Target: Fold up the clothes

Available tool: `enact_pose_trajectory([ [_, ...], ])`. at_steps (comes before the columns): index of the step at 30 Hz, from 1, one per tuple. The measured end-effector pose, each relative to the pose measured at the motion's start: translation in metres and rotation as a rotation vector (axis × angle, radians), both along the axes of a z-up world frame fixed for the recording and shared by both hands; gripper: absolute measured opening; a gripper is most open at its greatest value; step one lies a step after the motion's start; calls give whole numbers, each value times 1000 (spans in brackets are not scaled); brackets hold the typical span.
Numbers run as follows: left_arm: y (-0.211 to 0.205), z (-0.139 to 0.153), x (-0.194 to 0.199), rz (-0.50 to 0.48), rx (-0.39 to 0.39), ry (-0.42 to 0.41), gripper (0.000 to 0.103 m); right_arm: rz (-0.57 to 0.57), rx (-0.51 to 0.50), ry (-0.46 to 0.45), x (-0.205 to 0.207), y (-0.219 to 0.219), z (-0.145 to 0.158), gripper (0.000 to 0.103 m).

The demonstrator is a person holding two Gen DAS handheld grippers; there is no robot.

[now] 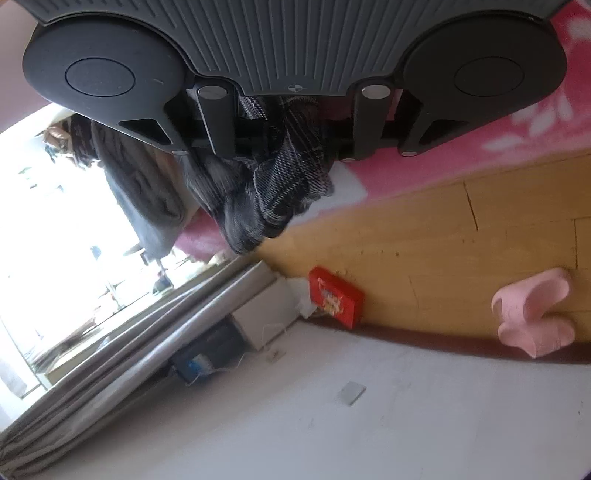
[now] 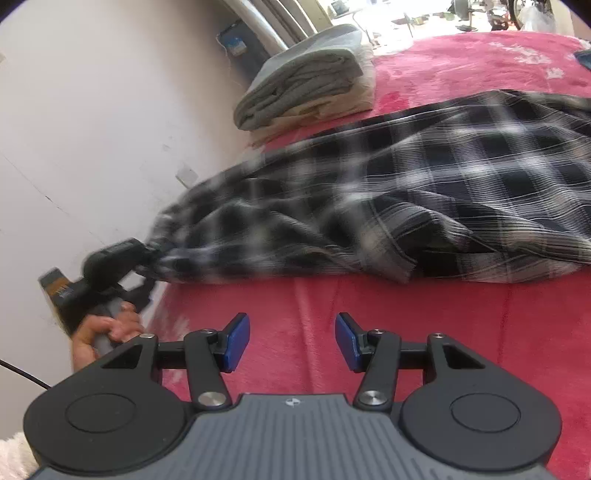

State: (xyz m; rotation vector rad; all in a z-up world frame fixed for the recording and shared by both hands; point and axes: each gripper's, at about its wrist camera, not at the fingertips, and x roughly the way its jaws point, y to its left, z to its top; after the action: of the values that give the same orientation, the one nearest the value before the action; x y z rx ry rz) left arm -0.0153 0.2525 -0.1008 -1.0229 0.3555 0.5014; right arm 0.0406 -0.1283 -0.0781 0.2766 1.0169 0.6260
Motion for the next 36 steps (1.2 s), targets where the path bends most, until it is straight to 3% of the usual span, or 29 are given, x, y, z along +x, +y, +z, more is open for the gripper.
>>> enact_pose_trajectory([
  [9, 32, 5, -14, 14, -26, 21, 11, -15, -38, 12, 4, -2, -5, 54],
  [17, 71, 25, -33, 37, 75, 85, 11, -28, -52, 29, 7, -7, -9, 54],
  [23, 82, 4, -34, 7, 35, 130, 11, -24, -45, 24, 10, -8, -11, 54],
  [25, 84, -4, -34, -1, 30, 147, 12, -5, -37, -22, 10, -8, -1, 54],
  [28, 93, -20, -37, -17, -55, 159, 19, -6, -24, -57, 13, -12, 7, 54],
  [32, 114, -46, -48, -16, -216, 181, 43, -36, -7, -68, 21, -19, 11, 54],
  [36, 133, -56, -71, 48, -347, 165, 48, -65, 10, -79, 29, -27, 15, 54],
])
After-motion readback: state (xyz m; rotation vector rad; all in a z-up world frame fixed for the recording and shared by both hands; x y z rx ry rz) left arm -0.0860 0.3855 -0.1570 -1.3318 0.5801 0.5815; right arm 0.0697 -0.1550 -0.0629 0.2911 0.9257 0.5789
